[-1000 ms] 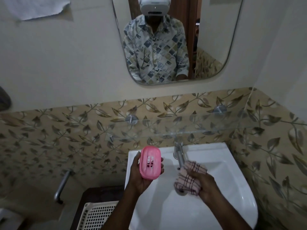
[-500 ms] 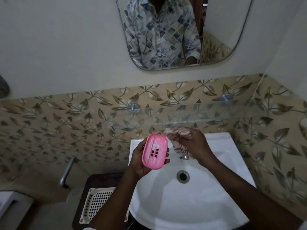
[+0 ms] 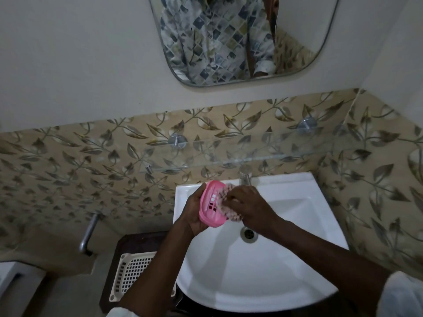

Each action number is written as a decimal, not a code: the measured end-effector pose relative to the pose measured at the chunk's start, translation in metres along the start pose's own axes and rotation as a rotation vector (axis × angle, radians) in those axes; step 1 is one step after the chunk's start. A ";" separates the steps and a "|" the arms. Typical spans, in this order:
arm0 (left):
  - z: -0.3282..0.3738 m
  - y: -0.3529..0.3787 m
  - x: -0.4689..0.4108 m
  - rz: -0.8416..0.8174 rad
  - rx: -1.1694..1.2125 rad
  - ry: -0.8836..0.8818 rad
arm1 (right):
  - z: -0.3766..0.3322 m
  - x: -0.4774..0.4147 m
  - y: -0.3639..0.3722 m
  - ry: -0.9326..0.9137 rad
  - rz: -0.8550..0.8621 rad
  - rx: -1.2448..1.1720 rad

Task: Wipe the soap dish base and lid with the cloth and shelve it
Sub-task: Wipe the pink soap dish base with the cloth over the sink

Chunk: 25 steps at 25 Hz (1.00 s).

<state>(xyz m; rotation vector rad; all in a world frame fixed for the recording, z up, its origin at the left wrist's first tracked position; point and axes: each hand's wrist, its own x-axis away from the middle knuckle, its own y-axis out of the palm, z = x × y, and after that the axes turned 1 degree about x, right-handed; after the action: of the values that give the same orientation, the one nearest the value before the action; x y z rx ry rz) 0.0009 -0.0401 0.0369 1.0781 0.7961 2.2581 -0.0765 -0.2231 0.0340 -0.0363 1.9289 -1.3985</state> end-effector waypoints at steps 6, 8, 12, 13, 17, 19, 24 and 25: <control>-0.016 -0.002 -0.009 0.000 0.080 0.013 | 0.002 0.001 0.001 0.012 0.027 -0.006; -0.016 -0.006 -0.011 0.012 0.067 0.014 | -0.005 0.005 0.005 -0.154 -0.080 0.020; -0.014 -0.007 -0.014 0.008 0.040 0.032 | -0.006 0.010 0.005 -0.011 -0.072 0.077; -0.015 -0.008 -0.013 0.025 0.043 0.030 | -0.008 0.012 0.007 -0.022 -0.107 0.056; -0.027 -0.008 -0.013 0.115 0.066 0.062 | -0.019 0.011 0.004 0.056 -0.123 -0.024; -0.032 -0.003 -0.015 0.128 0.104 0.149 | -0.031 0.004 0.004 0.206 -0.101 -0.041; -0.032 0.000 -0.019 0.151 0.056 0.262 | -0.047 -0.001 0.004 0.212 -0.172 0.148; -0.032 0.001 -0.021 0.158 0.022 0.269 | -0.052 -0.002 0.007 0.367 -0.138 0.079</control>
<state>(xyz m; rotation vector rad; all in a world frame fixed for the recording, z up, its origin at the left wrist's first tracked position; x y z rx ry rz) -0.0135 -0.0636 0.0108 0.8839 0.8706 2.5712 -0.1023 -0.1776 0.0362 0.1362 2.1987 -1.6646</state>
